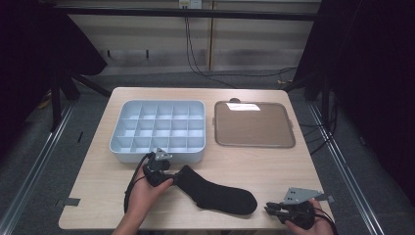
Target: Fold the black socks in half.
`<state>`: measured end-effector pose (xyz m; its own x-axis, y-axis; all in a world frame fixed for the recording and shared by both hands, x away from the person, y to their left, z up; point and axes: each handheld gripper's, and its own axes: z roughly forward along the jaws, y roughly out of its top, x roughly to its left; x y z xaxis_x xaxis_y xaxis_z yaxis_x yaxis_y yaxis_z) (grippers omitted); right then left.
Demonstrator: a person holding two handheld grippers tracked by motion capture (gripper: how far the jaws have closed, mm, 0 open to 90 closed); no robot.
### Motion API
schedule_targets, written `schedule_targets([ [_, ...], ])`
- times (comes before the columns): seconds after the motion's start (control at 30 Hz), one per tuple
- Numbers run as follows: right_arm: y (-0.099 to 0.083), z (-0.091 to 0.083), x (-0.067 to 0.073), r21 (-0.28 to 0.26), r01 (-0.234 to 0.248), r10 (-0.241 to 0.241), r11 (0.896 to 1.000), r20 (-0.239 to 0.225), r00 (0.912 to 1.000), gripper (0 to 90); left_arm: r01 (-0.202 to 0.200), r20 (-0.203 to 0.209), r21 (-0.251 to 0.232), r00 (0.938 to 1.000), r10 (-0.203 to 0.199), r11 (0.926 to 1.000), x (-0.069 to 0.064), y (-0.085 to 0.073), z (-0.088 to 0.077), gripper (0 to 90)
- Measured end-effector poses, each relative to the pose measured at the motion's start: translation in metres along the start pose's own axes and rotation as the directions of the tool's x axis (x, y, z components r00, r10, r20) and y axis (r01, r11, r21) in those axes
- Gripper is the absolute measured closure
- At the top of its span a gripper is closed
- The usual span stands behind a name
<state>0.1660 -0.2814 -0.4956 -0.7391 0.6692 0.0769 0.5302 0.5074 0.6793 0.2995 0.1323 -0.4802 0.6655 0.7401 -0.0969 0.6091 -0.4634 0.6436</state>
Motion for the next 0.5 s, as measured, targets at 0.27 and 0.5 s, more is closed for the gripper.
schedule_targets([
  [0.27, 0.007, 0.006, 0.005, 0.01, 0.026, -0.026, 1.0, -0.037, 0.999, 82.2, 0.01, 0.013, 0.026, 0.9999, -0.01, 0.9996, 0.003, -0.005, 0.001, 45.7],
  [0.5, 0.013, 0.012, 0.006, 0.013, 0.032, -0.032, 0.999, -0.051, 0.9982, 81.3, -0.001, 0.027, 0.039, 0.9996, 0.0, 0.9992, 0.0, -0.007, 0.004, 49.9],
])
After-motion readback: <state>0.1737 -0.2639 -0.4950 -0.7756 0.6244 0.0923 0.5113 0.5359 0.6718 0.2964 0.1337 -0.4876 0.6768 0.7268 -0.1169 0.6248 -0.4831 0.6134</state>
